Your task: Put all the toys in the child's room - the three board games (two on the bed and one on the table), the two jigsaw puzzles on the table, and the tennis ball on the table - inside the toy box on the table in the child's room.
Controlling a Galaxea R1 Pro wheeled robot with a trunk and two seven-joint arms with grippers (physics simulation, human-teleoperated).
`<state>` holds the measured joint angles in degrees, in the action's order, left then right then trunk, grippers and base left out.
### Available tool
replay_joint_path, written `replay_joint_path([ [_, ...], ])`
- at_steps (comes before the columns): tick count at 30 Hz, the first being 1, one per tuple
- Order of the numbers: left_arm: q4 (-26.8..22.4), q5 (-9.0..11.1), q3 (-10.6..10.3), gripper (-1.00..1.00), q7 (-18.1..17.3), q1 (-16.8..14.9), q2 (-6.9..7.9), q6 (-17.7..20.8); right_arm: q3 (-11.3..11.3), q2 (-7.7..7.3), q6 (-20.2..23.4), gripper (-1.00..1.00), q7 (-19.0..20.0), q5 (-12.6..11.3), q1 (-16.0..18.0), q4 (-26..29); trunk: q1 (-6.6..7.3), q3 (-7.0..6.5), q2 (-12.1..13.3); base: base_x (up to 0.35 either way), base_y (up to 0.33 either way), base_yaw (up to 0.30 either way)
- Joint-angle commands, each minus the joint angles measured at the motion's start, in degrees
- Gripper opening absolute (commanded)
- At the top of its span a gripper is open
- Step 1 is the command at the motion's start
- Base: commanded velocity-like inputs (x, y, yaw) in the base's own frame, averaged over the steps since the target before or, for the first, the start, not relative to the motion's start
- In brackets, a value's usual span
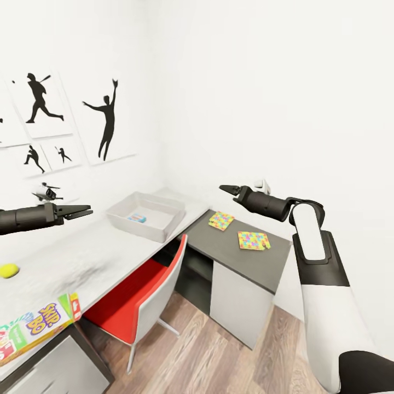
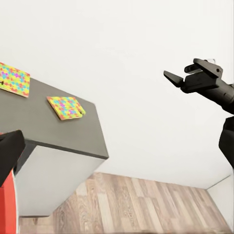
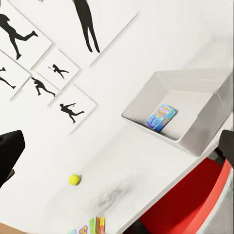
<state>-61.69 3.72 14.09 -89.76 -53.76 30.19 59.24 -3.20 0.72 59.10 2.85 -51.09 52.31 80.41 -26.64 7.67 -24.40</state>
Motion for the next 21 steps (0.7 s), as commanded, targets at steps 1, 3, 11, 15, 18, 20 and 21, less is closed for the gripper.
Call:
replay_joint_path([
  [1,0.0,0.0,0.0,1.0,-0.2,0.0,0.04,0.6,-0.1,0.07,0.3,1.0,0.3,0.3,0.1,0.0,-0.02,0.08,-0.1,-0.111,0.0,-0.267],
  [3,0.0,0.0,0.0,1.0,-0.2,0.0,0.04,0.6,-0.1,0.06,0.4,1.0,0.3,0.3,0.1,0.0,-0.02,-0.02,-0.1,-0.109,0.0,-0.266],
  [11,0.0,0.0,0.0,1.0,-0.2,0.0,0.04,0.6,-0.5,-1.36,0.5,1.0,0.4,0.2,-0.1,0.0,-0.02,-0.41,-0.1,-0.106,0.0,-0.262],
  [15,0.0,0.0,0.0,1.0,-0.2,0.0,0.04,0.6,-0.6,-2.68,0.4,1.0,0.5,0.0,-0.7,0.0,-0.02,-0.61,-0.1,-0.104,0.0,-0.258],
  [18,0.0,0.0,0.0,1.0,-0.2,0.0,0.04,0.6,-0.7,-3.25,0.4,1.0,0.5,-0.1,-1.0,0.0,-0.02,-0.77,-0.1,-0.104,0.0,-0.256],
  [20,0.0,0.0,0.0,1.0,-0.2,0.0,0.04,0.5,-0.7,-3.39,0.4,1.0,0.5,-0.1,-1.3,0.0,-0.02,-0.88,-0.1,-0.116,0.0,-0.255],
  [21,0.0,0.0,0.0,1.0,-0.2,0.0,0.04,0.5,-0.8,-3.44,0.4,1.0,0.5,-0.1,-1.6,0.0,-0.02,-0.93,-0.1,-0.133,0.0,-0.254],
])
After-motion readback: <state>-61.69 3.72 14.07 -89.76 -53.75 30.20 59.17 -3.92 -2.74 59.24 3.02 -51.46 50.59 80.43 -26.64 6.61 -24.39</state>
